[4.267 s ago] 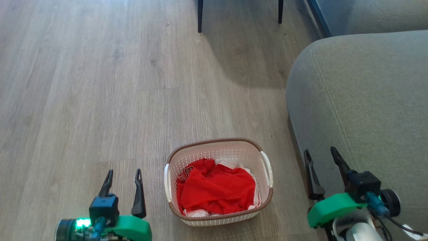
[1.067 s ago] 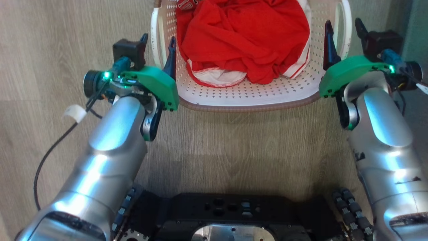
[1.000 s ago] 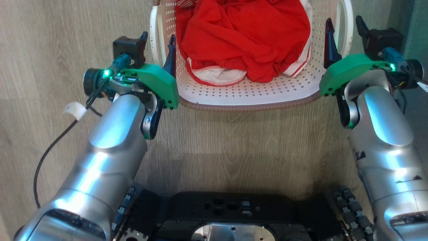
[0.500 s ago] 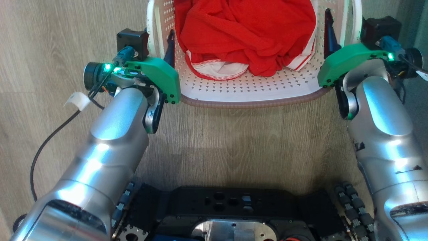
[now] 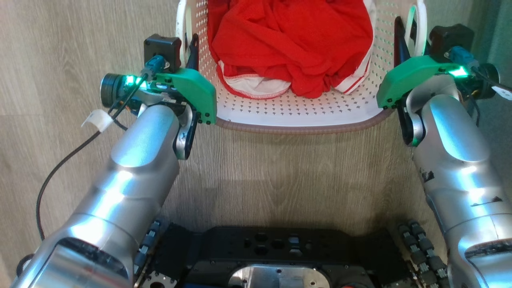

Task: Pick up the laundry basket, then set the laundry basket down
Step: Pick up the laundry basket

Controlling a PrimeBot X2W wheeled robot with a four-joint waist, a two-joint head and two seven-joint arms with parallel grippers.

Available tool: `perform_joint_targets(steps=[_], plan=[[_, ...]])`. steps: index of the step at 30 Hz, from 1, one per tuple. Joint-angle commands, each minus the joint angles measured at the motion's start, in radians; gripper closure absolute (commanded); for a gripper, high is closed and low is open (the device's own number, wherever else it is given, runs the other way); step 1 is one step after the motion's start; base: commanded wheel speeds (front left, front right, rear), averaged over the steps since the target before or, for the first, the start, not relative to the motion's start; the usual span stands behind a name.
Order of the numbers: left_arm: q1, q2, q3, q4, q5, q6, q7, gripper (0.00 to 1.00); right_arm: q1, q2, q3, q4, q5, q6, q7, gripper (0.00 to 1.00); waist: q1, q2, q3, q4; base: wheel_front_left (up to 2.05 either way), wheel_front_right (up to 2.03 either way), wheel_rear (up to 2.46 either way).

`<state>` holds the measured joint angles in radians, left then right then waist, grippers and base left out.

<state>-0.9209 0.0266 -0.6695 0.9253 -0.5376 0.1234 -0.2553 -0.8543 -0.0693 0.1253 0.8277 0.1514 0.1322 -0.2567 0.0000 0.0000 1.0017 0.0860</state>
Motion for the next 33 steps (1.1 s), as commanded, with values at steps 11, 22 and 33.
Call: perform_joint_targets(steps=[11, 22, 33], plan=[[0.101, 0.024, -0.022, 0.049, -0.039, -0.003, -0.006, 1.00, 0.062, 0.019, 0.069, 0.103, 0.064, -0.002, -0.005, 1.00, 0.0000, 0.0000, -0.116, -0.009, 0.00, 0.00, 0.00], [0.209, 0.024, -0.090, 0.147, -0.143, -0.033, -0.004, 1.00, 0.097, 0.019, 0.189, 0.298, 0.206, -0.002, -0.002, 1.00, 0.0000, 0.0000, -0.318, -0.020, 0.00, 0.00, 0.00], [0.311, 0.024, -0.196, 0.221, -0.276, -0.073, 0.087, 1.00, 0.198, 0.019, 0.356, 0.381, 0.410, -0.002, 0.127, 1.00, 0.0000, 0.0000, -0.541, -0.011, 0.00, 0.00, 0.00]])
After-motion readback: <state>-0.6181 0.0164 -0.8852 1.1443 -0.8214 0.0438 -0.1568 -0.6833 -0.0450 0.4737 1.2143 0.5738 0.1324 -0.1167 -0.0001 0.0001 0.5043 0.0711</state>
